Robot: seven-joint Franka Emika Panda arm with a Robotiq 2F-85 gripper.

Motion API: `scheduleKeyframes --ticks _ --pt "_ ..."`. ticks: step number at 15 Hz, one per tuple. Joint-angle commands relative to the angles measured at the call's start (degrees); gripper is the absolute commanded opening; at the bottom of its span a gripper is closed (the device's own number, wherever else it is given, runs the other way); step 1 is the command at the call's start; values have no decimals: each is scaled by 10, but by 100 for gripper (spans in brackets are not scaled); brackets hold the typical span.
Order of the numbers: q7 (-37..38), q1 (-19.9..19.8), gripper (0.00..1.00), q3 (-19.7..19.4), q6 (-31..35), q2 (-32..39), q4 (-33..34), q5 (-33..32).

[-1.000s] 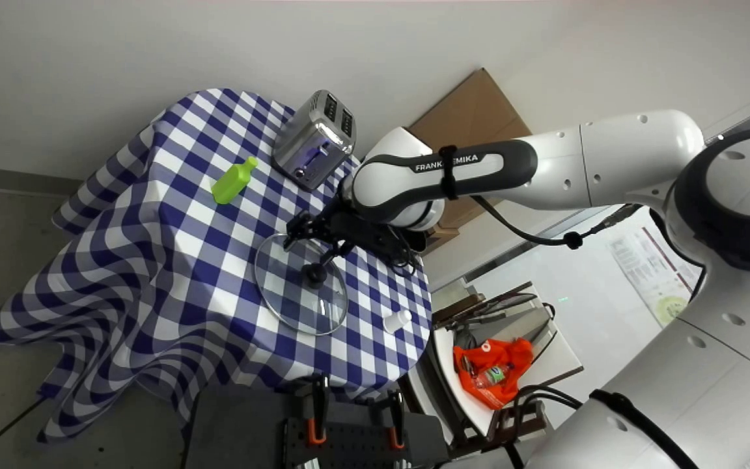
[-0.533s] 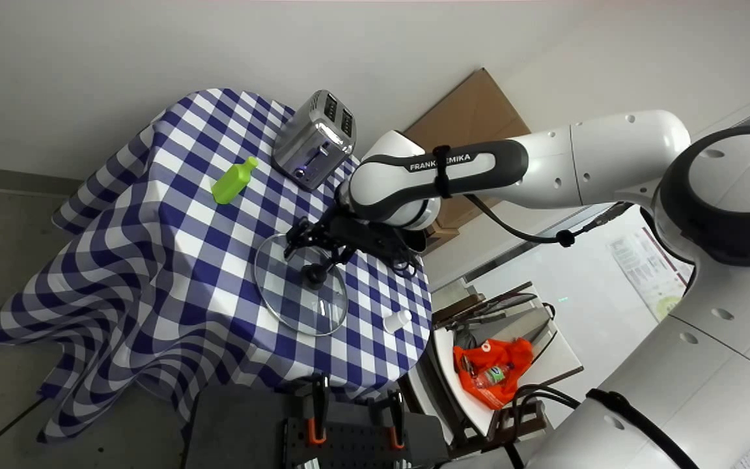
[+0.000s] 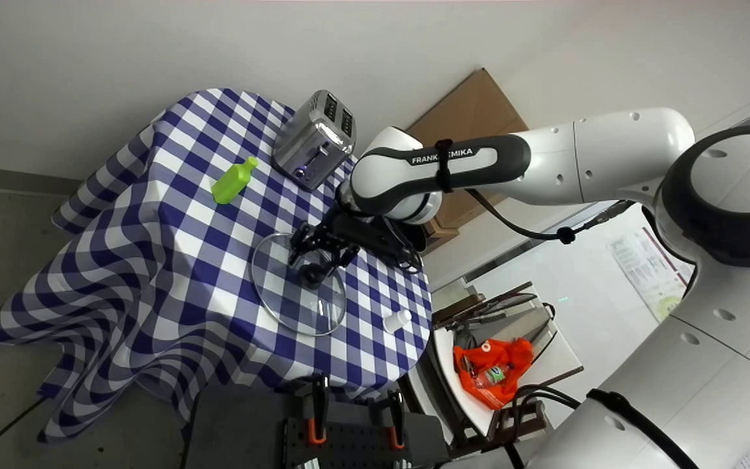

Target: Put the lid on the black pot

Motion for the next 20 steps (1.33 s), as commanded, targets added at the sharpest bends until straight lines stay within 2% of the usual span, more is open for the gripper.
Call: scheduleKeyframes --ticks 1,3,5,12,16,20 --pt "2 9 50 -12 -8 -4 4 5" --pt "1 7 34 -16 -6 -6 2 5" --pt "-4 3 24 -17 -6 -13 -3 9" --pt "-40 -15 24 -5 -71 -89 -26 60" --pt "-46 -23 24 -10 -111 -154 -32 59" --pt "-55 -40 24 -14 -150 -188 -19 62"
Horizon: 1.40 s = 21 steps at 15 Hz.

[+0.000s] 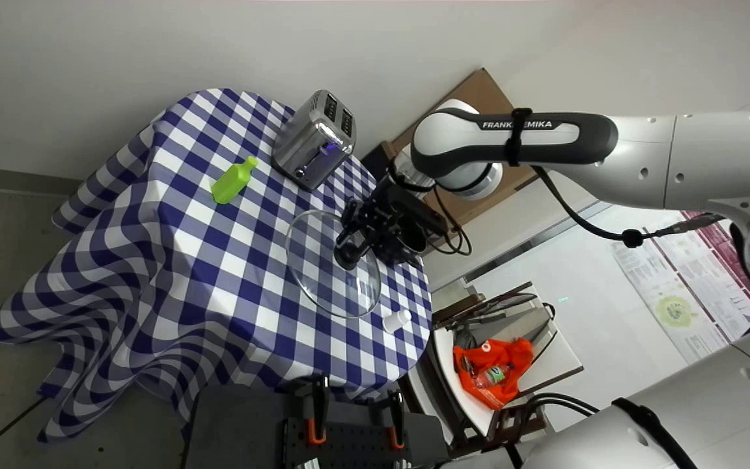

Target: Put the lid on the black pot

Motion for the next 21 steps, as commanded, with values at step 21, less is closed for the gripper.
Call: scheduleKeyframes --ticks 21 --pt "-117 -94 24 -53 -206 -13 186 18"
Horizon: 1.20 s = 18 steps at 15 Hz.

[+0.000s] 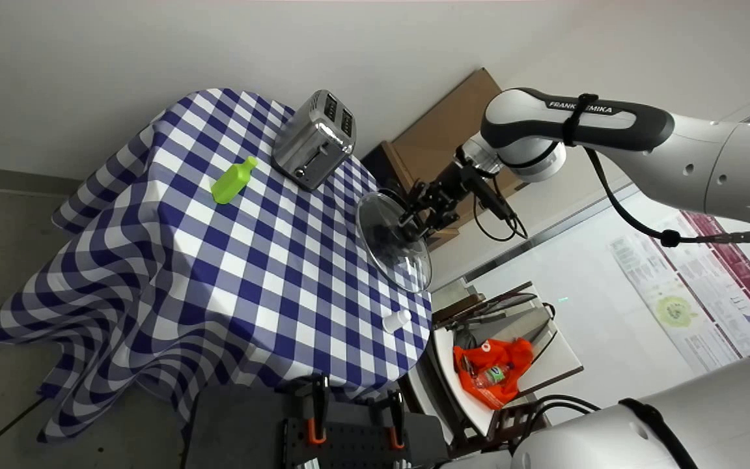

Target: Put the lid on the black pot

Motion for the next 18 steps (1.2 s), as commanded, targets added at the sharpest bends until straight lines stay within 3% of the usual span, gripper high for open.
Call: scheduleKeyframes --ticks 1,8,18 --pt "-40 -17 24 -17 -83 45 117 2" --pt "-106 -60 24 -50 -165 171 331 -21" --pt "-140 -101 24 -52 -235 351 592 -20"
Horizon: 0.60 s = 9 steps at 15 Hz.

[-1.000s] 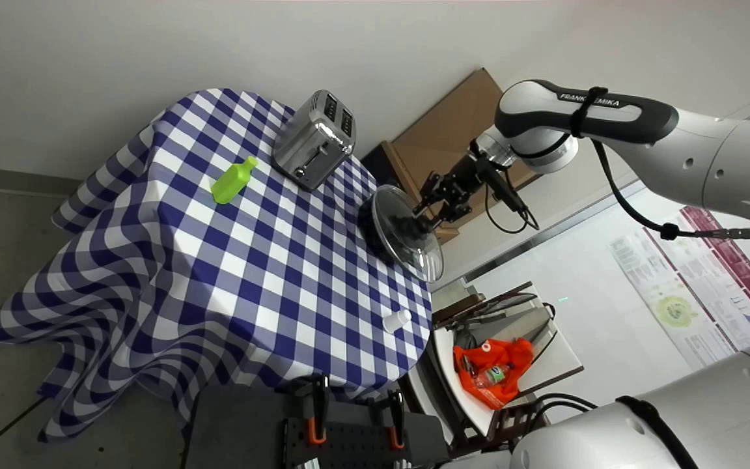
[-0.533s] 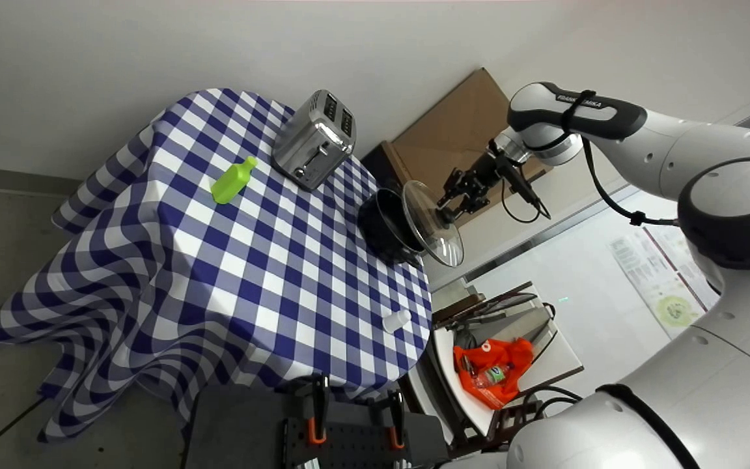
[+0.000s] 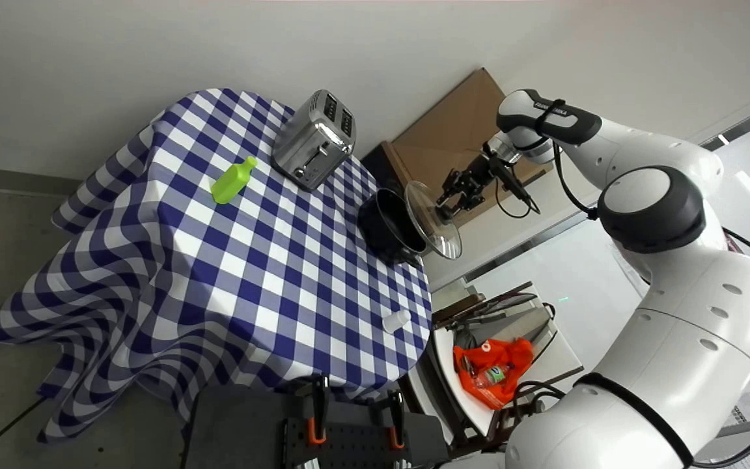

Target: Put the lid on the black pot

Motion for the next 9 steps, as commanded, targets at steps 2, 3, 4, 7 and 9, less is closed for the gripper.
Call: scheduleKeyframes --ticks 2,3,4,7,9 --pt "-8 -14 24 -2 -44 90 159 -5" --pt "-9 -17 24 -1 -45 104 181 -4" --pt "-9 -20 24 -2 -48 120 204 -6" --pt "-26 -28 24 0 -72 166 268 -10" --pt "-44 -32 24 -2 -89 199 314 -14"
